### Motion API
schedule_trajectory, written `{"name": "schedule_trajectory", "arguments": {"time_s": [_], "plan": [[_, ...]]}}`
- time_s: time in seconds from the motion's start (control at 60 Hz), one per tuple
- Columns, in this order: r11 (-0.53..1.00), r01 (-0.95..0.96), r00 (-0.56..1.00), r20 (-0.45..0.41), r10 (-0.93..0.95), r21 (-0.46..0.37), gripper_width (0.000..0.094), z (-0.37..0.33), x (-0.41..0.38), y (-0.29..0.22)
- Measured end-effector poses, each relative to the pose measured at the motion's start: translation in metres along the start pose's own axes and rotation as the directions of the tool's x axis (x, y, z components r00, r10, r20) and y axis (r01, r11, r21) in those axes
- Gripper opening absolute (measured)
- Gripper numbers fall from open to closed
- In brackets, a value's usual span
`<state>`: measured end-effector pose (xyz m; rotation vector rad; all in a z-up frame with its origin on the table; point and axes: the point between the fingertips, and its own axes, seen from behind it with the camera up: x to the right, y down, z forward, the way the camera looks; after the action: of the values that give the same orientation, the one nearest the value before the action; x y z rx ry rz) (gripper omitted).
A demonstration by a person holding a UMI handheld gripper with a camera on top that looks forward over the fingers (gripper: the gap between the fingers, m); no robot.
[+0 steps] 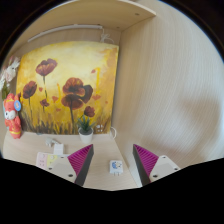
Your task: Unplug charger
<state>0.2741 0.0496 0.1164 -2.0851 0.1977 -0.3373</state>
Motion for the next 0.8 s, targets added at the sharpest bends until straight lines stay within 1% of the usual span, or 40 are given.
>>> {"name": "schedule_trajectory", "arguments": {"time_s": [0.1, 0.167, 0.267, 0.367, 0.483, 0.667, 0.8], "plan": [[0.993, -0.039, 0.999, 0.037, 0.035, 0.108, 0.0796, -0.057, -0.014, -0.051], [0.986, -0.062, 0.996, 0.071, 0.052, 0.156, 0.0802, -0.101, -0.029, -0.077], [0.972, -0.102, 0.989, 0.127, 0.076, 0.213, 0.0810, -0.166, -0.056, -0.093], [0.972, -0.097, 0.983, 0.175, 0.060, 0.212, 0.0817, -0.219, -0.086, -0.086], [0.981, -0.070, 0.970, 0.243, 0.025, 0.180, 0.0841, -0.267, -0.131, -0.056], [0.992, -0.023, 0.946, 0.323, -0.017, 0.120, 0.0850, -0.318, -0.188, 0.001], [0.996, -0.001, 0.928, 0.371, -0.033, 0.092, 0.0848, -0.342, -0.212, 0.030]]}}
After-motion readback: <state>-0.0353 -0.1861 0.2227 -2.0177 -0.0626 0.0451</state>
